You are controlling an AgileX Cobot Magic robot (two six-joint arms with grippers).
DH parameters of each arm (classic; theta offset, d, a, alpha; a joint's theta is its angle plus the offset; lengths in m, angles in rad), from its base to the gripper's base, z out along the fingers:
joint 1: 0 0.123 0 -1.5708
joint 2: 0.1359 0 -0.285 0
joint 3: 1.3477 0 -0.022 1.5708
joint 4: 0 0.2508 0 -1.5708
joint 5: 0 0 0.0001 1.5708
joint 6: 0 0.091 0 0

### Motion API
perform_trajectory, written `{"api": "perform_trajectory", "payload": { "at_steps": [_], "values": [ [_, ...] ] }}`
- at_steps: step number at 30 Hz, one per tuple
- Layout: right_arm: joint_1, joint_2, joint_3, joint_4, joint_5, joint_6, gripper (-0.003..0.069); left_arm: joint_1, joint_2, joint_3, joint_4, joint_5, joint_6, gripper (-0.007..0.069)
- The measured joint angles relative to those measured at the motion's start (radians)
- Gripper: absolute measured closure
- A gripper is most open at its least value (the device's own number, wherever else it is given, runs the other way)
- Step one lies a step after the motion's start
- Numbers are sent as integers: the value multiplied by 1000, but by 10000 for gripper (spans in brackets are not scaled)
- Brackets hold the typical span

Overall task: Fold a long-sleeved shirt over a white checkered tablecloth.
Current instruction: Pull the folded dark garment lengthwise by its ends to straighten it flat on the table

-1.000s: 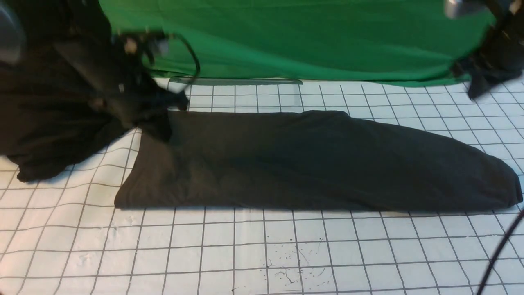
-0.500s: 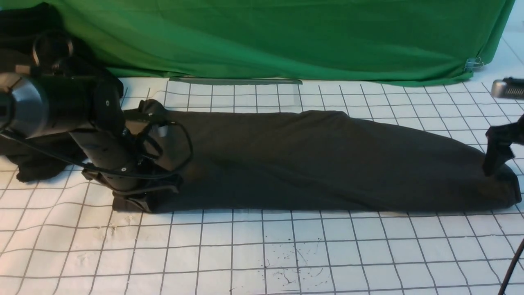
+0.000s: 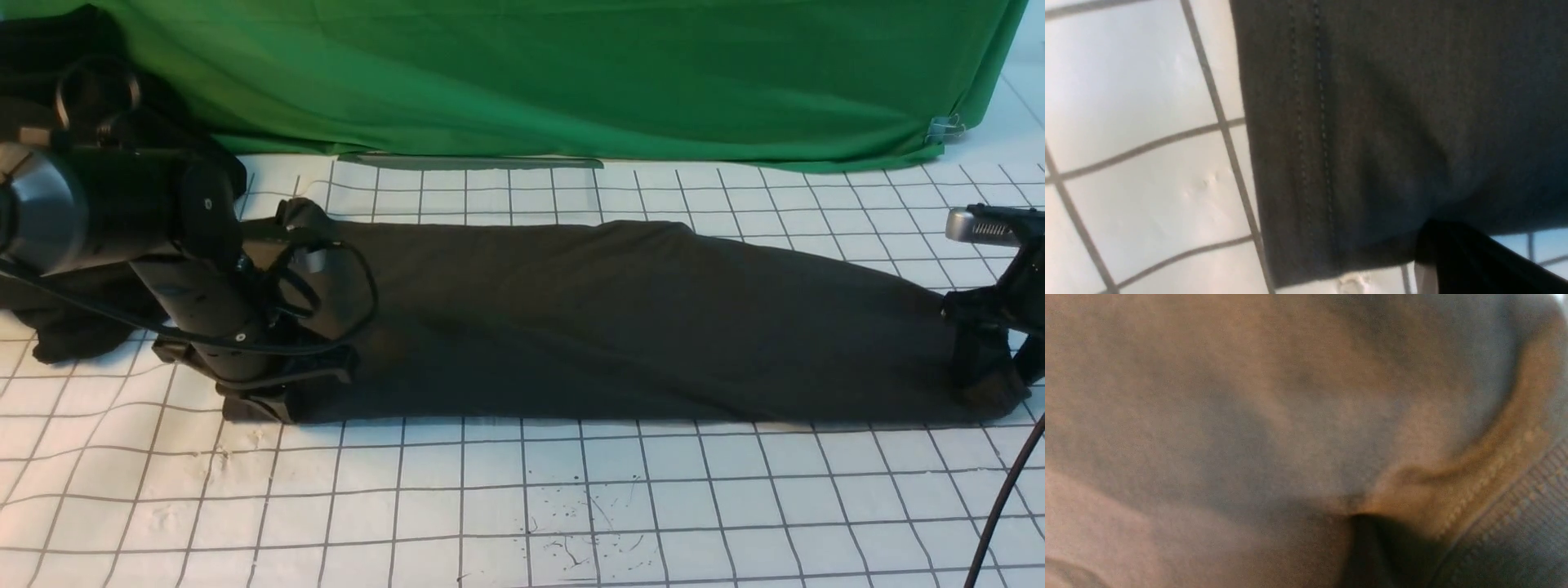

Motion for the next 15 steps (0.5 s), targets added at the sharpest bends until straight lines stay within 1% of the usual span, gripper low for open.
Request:
{"api": "perform_trajectory", "payload": {
  "at_steps": [1,2,5,8,11,15],
  "values": [
    [0,1,0,4,-6,-19,420,0,-22,0,-8,1,3,630],
    [0,1,0,6,-9,-29,498,0,-42,1,-15,1,6,630],
    [-6,1,-1,16,-14,-41,602,0,-97,1,-23,7,11,629],
    [-25,-2,-12,16,-13,-30,617,0,-169,1,-25,26,12,629],
    [-57,-35,-40,-10,-1,10,620,0,-279,1,-25,54,12,629],
    [-82,-110,-98,-58,31,31,620,0,-420,1,-25,70,12,629]
  ]
}}
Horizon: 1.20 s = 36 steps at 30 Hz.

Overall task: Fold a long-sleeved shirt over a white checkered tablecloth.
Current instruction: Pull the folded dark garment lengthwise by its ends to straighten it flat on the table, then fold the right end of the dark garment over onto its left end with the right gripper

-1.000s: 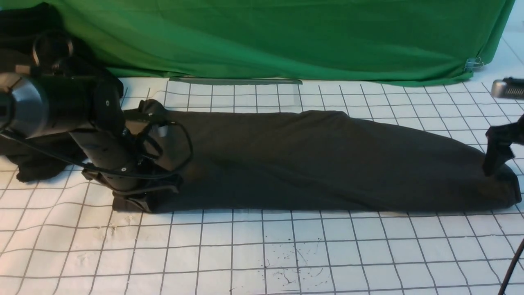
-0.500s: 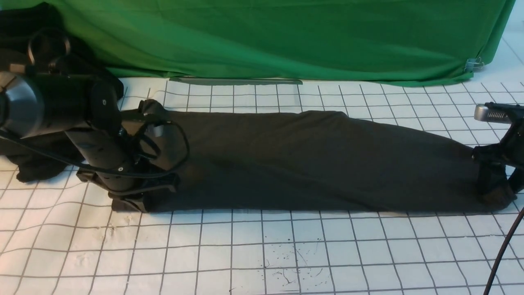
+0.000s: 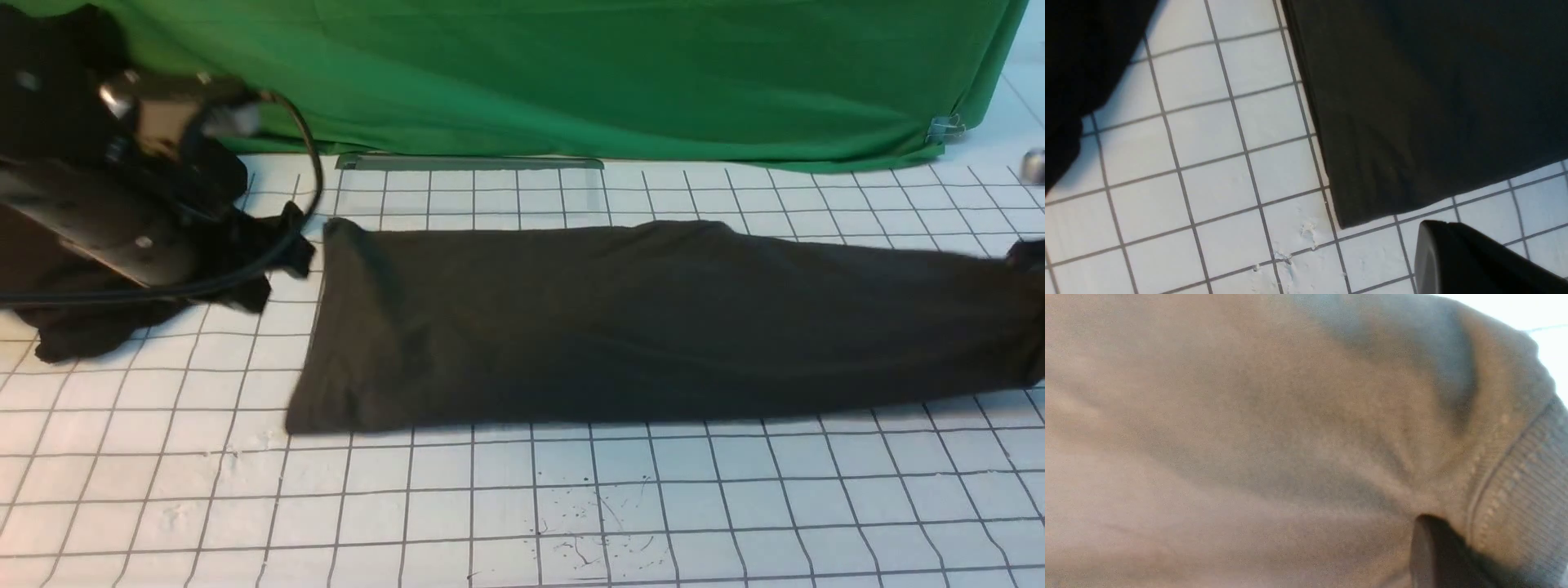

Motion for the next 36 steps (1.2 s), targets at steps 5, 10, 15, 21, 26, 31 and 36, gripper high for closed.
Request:
{"api": "perform_trajectory", "payload": {
  "at_steps": [5,10,15,21,26,31,36],
  "values": [
    [33,-91,-96,-11,72,37,621,0,-102,0,0,1,0,629],
    [151,-182,-136,9,83,81,621,0,-112,3,-1,8,0,629],
    [383,-234,-177,29,85,133,621,0,-112,8,-3,12,0,629],
    [669,-216,-190,33,25,200,621,0,-112,8,-16,12,0,629],
    [855,-146,-191,36,-73,278,621,0,-112,8,-36,12,0,629],
    [966,-27,-191,73,-188,335,621,0,-112,8,-45,22,0,629],
    [1016,90,-191,146,-322,348,606,0,-112,8,-47,27,0,629]
  ]
}}
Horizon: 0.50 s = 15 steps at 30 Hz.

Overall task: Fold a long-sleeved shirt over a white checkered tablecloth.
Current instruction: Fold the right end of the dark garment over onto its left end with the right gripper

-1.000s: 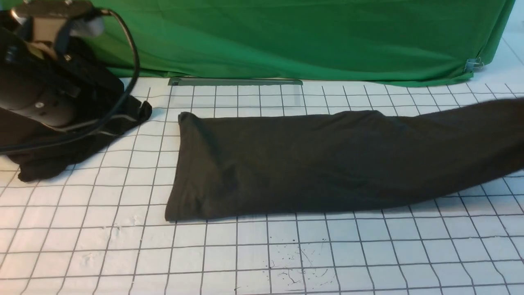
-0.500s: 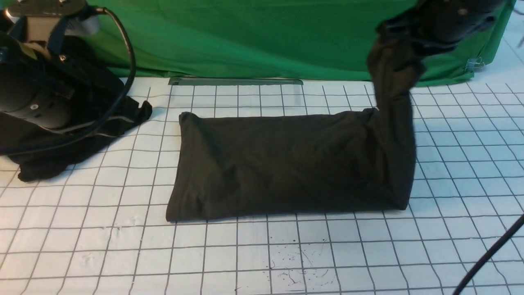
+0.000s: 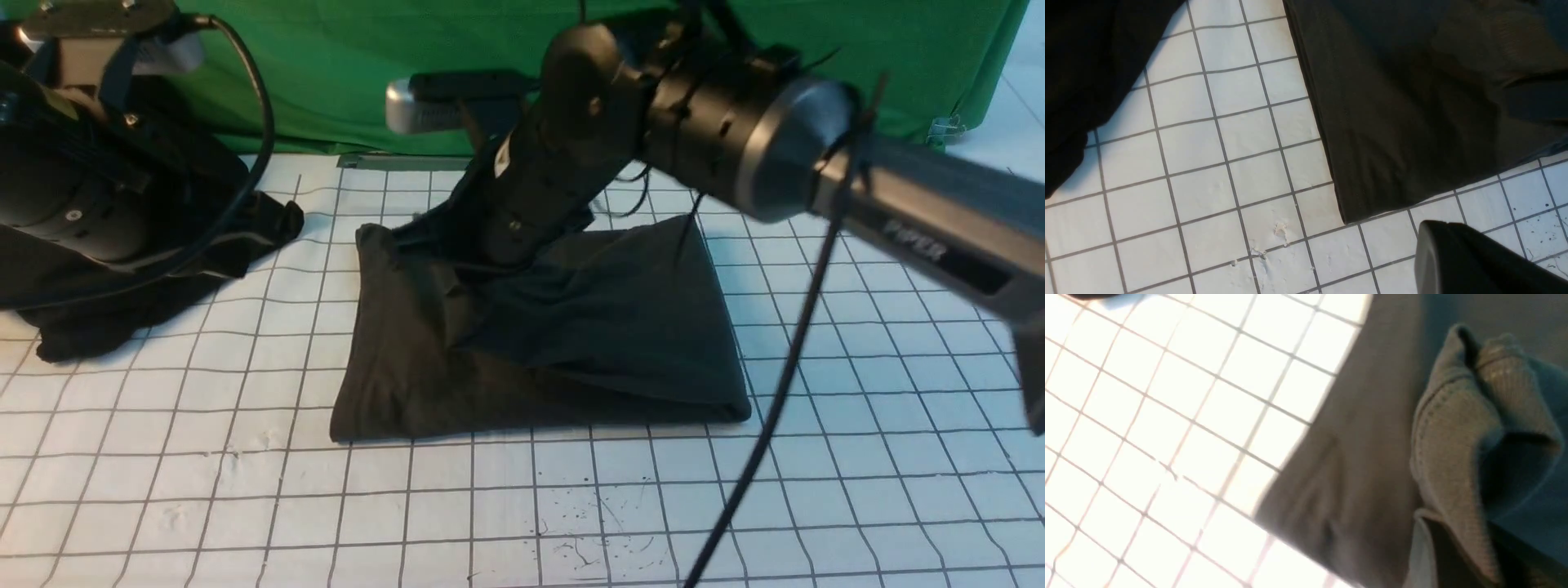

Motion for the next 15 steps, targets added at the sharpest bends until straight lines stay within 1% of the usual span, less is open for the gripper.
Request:
{"api": "perform_trajectory", "payload": {
  "at_steps": [2,4,7,10,11,12,13,14,15],
  "values": [
    [9,38,0,21,-51,20,579,0,0,0,-2,2,0,629],
    [18,66,0,46,-93,26,519,0,0,2,-2,2,0,629],
    [27,90,0,81,-128,27,368,0,0,11,-2,2,0,629],
    [30,85,0,95,-130,-2,217,0,0,24,-2,-2,0,629],
    [29,74,0,95,-120,-19,193,0,0,28,-2,-4,0,629],
    [29,72,0,95,-120,-25,193,0,0,29,-2,-4,0,629],
    [19,45,0,96,-92,-85,178,0,0,33,-2,-6,0,629],
    [6,16,-1,91,-65,-119,181,0,0,34,-2,-6,0,629],
    [3,11,-2,91,-65,-125,181,0,0,34,-2,-6,0,629]
  ]
}}
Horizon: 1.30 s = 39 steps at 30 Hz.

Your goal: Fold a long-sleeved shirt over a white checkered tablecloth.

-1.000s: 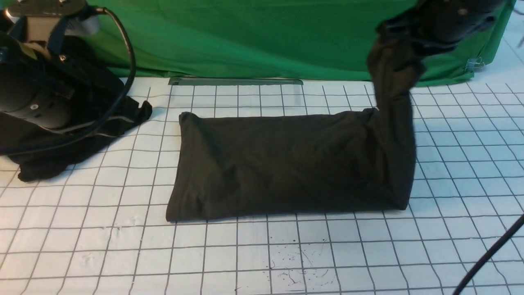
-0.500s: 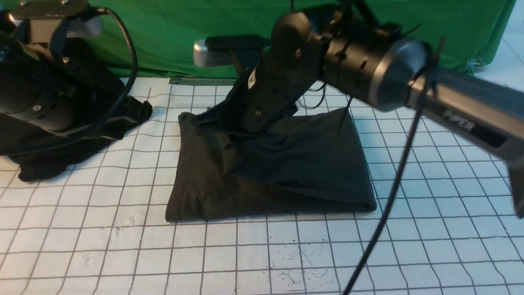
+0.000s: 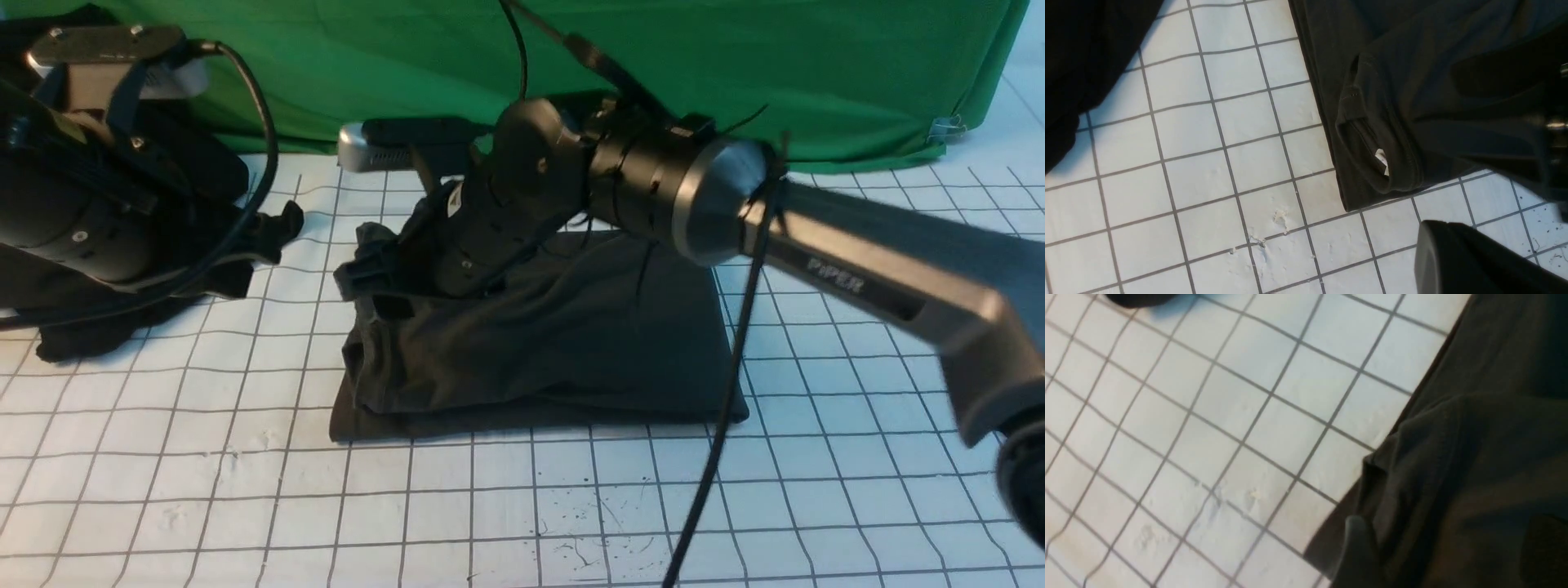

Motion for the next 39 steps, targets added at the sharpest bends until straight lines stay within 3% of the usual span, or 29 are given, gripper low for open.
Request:
{"api": "perform_trajectory", "payload": {
  "at_steps": [3,5,6,7,8,9,11,15,22,26,33,36,39],
  "values": [
    [-58,-105,-12,-95,103,-98,255,0,7,2,-6,-11,0,629],
    [-105,-166,-18,-190,199,-130,376,0,21,3,-38,-28,0,629],
    [-110,-166,-20,-200,208,-132,390,0,26,3,-43,-31,0,629],
    [-159,-197,-21,-273,290,-146,524,0,48,3,-84,-44,6,629],
    [-165,-199,-21,-273,300,-146,524,0,52,3,-90,-47,7,629],
    [-208,-208,-21,-304,376,-159,594,0,81,3,-137,-56,26,629],
    [-260,-210,-4,-319,435,-183,638,0,131,3,-224,-68,76,629],
    [-338,-215,108,-298,461,-211,659,-13,240,4,-339,-94,136,629],
    [-357,-217,305,-232,394,-284,661,-20,354,4,-315,-198,110,612],
    [-357,-217,348,-175,330,-302,661,-20,377,4,-291,-320,93,534],
    [-357,-218,351,-123,243,-322,661,-20,451,4,-293,-404,86,250],
    [-357,-218,351,-122,228,-323,661,-21,487,4,-310,-404,94,215],
    [-357,-218,351,-120,223,-323,661,-23,491,4,-315,-405,116,264]
  ]
}}
